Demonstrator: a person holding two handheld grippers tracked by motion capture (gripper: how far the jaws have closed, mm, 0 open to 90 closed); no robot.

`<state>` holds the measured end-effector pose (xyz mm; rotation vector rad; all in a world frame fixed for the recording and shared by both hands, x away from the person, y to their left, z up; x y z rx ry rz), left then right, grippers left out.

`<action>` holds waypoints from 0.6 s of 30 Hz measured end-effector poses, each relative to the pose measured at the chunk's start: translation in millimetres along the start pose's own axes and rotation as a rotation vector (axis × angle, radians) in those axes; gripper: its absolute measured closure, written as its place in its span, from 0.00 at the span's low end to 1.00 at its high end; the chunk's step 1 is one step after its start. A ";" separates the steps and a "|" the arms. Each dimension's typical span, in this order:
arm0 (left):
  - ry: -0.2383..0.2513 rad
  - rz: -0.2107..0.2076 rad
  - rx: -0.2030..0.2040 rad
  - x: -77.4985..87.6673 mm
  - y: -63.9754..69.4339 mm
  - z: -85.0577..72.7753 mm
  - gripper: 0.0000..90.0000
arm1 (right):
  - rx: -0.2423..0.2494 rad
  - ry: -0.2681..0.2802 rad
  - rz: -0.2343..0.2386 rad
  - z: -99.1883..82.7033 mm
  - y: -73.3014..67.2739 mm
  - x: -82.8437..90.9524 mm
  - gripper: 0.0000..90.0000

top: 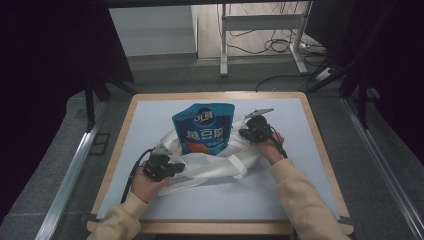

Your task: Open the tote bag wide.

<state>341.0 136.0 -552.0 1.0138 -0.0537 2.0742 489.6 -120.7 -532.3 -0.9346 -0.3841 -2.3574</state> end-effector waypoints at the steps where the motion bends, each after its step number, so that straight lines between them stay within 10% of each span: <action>1: -0.002 0.000 -0.001 -0.4 0.4 -0.4 1.00 | -0.004 -0.004 -0.002 -0.4 0.5 -0.9 0.99; 10: 0.019 -0.009 -0.009 0.5 1.0 1.9 1.00 | -0.016 0.004 -0.002 -1.4 1.3 -2.7 0.99; 18: 0.127 0.013 -0.037 20.2 4.2 21.7 1.00 | -0.030 0.125 0.028 5.8 -3.3 35.2 0.99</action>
Point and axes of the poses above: each handheld gripper's, and its own axes: x roughly backward along the jaws, z roughly out of its top, y roughly to its right, the point moved 7 cm from there along -x, roughly forward along the jaws, and after that the axes turned 7 degrees about -z, right-handed, at the moved point
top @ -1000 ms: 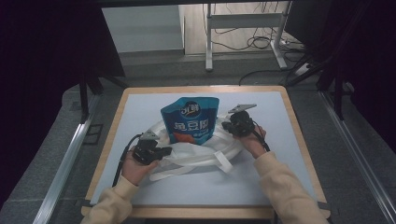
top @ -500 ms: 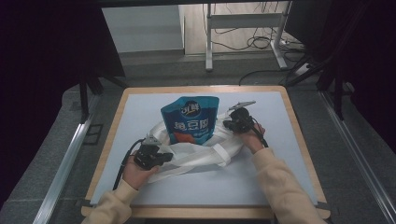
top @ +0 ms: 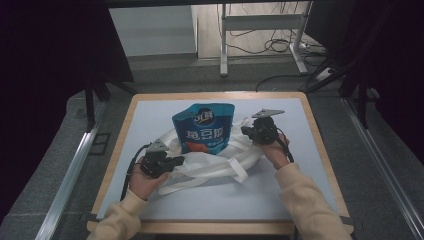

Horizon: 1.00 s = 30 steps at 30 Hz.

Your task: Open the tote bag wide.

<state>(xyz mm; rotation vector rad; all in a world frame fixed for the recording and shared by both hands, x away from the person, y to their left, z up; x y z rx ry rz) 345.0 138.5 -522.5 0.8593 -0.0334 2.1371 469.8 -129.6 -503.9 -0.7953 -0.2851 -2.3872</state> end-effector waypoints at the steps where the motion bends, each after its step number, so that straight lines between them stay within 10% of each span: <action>1: 0.011 0.002 0.001 2.5 -0.3 1.4 1.00 | 0.002 0.012 0.000 0.8 0.0 3.6 0.99; 19: 0.119 0.090 0.044 45.9 -22.0 -14.3 0.95 | 0.017 0.120 0.078 -30.5 -7.4 78.7 0.92; 30: 0.117 0.176 0.077 53.1 -36.4 -33.8 0.52 | 0.006 0.115 0.040 -74.3 2.2 98.4 0.58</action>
Point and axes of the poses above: each handheld gripper's, and its own axes: x roughly backward along the jaws, z roughly out of its top, y roughly to its right, the point moved 7 cm from there along -x, roughly forward along the jaws, and after that the axes turned 7 degrees about -z, right-handed, at the moved point
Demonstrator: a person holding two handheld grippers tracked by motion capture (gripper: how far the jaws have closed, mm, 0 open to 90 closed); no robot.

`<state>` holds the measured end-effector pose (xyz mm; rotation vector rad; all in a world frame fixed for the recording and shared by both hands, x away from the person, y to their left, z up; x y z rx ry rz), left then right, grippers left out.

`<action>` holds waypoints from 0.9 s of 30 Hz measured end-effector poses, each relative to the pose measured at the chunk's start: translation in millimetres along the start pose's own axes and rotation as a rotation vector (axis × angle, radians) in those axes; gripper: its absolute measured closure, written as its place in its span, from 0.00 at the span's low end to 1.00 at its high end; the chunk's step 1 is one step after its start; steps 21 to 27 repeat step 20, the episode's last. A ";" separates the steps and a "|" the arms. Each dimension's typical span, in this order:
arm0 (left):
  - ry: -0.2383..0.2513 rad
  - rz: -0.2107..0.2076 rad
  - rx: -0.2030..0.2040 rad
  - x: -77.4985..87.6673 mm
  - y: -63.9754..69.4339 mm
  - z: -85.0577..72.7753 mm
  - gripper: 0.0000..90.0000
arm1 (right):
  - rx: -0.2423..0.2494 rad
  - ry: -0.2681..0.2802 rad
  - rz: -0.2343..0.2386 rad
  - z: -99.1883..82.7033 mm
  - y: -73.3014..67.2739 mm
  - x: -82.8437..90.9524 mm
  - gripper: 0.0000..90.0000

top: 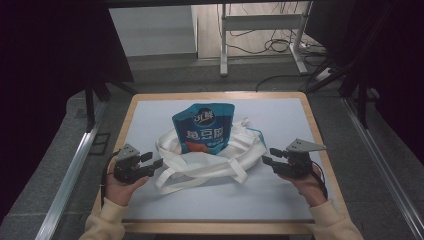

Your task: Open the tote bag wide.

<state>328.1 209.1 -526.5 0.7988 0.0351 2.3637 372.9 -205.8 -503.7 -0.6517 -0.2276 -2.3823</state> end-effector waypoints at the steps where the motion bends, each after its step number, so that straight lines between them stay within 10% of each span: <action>1: -0.004 0.008 0.008 -0.4 -2.5 -2.7 0.51 | -0.009 -0.008 -0.004 -4.2 2.3 -0.1 0.57; 27: -0.038 0.032 0.045 -5.1 -16.1 -18.6 0.42 | -0.046 -0.049 -0.037 -24.4 14.4 -8.6 0.49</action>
Point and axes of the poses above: each handheld gripper's, and its own axes: x roughly backward along the jaws, z roughly out of its top, y roughly to its right, the point moved 7 cm from there along -x, roughly forward along the jaws, and after that the axes turned 7 degrees about -z, right-handed, at the moved point
